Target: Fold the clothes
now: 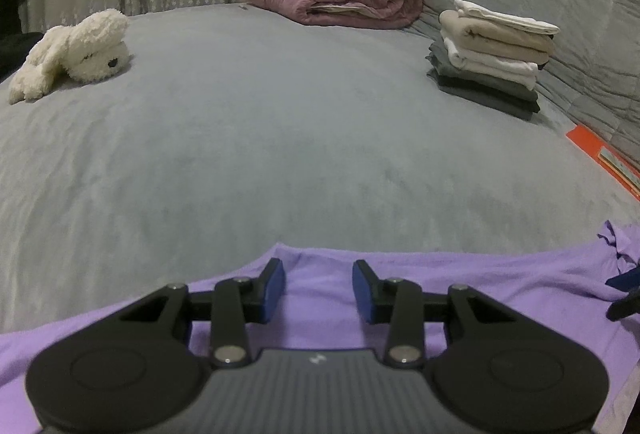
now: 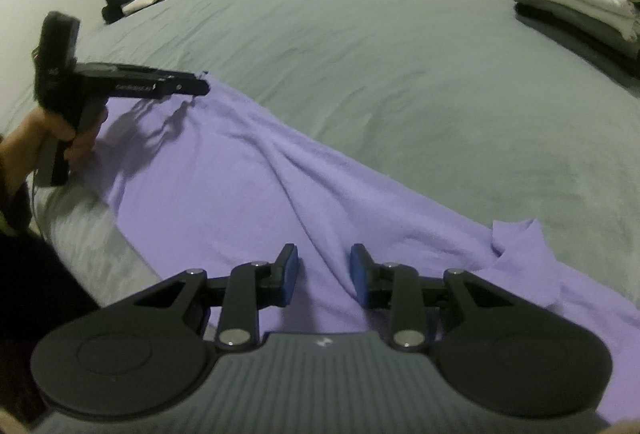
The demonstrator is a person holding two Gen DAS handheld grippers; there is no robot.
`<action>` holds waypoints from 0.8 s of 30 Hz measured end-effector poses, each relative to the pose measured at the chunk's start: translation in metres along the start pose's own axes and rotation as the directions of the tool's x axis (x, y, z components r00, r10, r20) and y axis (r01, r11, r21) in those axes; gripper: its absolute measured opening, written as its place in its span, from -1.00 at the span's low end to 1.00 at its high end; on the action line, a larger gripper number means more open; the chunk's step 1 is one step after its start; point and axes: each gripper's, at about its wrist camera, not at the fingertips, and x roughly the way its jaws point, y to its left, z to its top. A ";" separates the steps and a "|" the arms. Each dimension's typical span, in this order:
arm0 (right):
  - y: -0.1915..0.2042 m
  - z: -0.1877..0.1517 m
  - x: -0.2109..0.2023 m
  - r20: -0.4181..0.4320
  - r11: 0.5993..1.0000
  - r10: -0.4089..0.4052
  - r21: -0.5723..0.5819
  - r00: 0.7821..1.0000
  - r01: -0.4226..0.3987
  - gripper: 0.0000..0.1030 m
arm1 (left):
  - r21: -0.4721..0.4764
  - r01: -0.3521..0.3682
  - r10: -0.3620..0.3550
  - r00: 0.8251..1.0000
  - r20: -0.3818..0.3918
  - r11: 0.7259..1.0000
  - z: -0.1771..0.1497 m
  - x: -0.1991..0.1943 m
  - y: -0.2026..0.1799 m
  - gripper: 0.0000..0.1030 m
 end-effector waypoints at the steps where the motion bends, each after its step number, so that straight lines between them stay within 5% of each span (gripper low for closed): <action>1: 0.000 -0.001 -0.001 -0.005 1.000 0.009 -0.007 1.000 -0.009 -0.35 | 0.000 0.002 -0.002 1.000 0.000 1.000 0.000 0.000 0.000 -0.25; 6: -0.002 -0.002 -0.010 0.001 0.998 0.060 -0.011 0.998 -0.060 -0.32 | -0.009 0.007 -0.007 1.000 0.003 1.000 0.000 0.001 0.002 -0.25; 13: -0.030 0.002 -0.019 0.090 0.980 0.107 0.159 0.990 -0.121 -0.32 | -0.021 0.010 -0.010 1.000 0.007 1.000 0.001 0.002 0.002 -0.25; 17: -0.036 0.003 -0.016 0.092 0.981 0.052 0.184 0.994 -0.068 -0.32 | -0.020 0.009 -0.009 1.000 0.008 1.000 0.002 0.002 0.003 -0.25; 24: -0.010 -0.007 0.000 0.013 0.999 -0.047 0.011 0.999 0.047 -0.47 | -0.049 0.001 -0.001 1.000 0.015 0.999 0.004 0.001 0.011 -0.29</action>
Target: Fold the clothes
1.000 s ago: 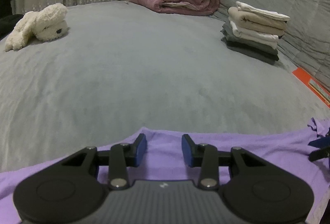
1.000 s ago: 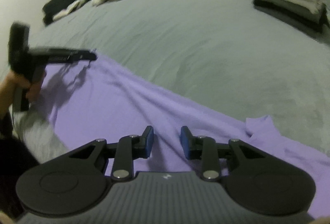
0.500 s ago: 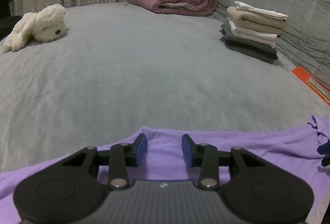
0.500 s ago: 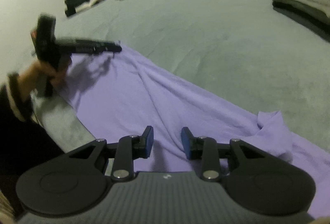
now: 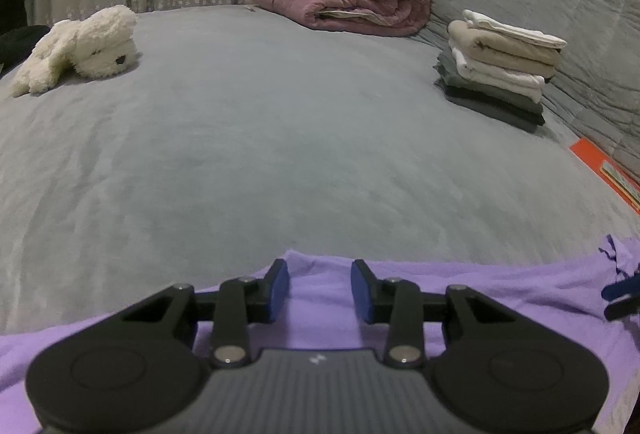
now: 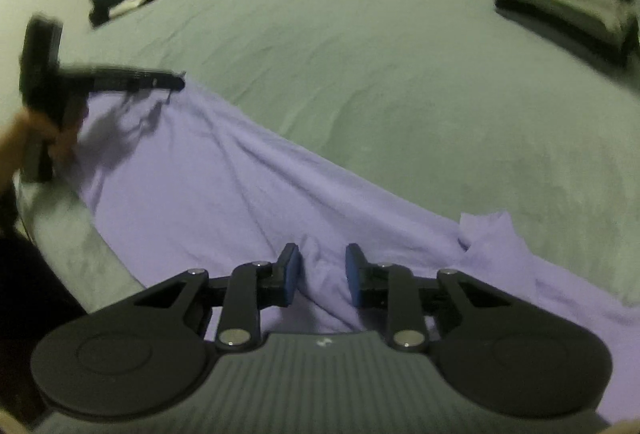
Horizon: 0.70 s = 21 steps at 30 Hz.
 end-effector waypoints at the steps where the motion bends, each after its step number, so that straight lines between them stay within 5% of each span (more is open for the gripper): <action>1: -0.003 0.000 -0.002 0.004 1.000 0.019 0.020 1.000 -0.019 -0.47 | -0.005 -0.001 0.001 1.000 0.002 1.000 0.001 0.000 0.001 -0.29; 7: -0.028 -0.001 -0.013 0.051 0.991 0.025 0.133 0.998 -0.031 -0.48 | -0.025 -0.011 0.011 1.000 0.009 1.000 0.002 -0.002 0.007 -0.30; 13: -0.007 -0.009 -0.004 0.011 0.998 -0.053 -0.025 0.999 0.053 -0.62 | -0.029 -0.011 0.011 1.000 0.007 1.000 0.002 -0.002 0.009 -0.35; 16: 0.003 -0.011 0.000 0.018 0.990 -0.109 -0.087 0.994 0.111 -0.91 | -0.017 -0.011 0.011 1.000 0.002 1.000 0.000 0.000 0.008 -0.59; 21: 0.004 -0.012 -0.006 0.056 0.984 -0.150 -0.084 0.987 0.154 -0.96 | -0.017 0.001 -0.001 1.000 0.001 1.000 0.000 0.002 0.007 -0.87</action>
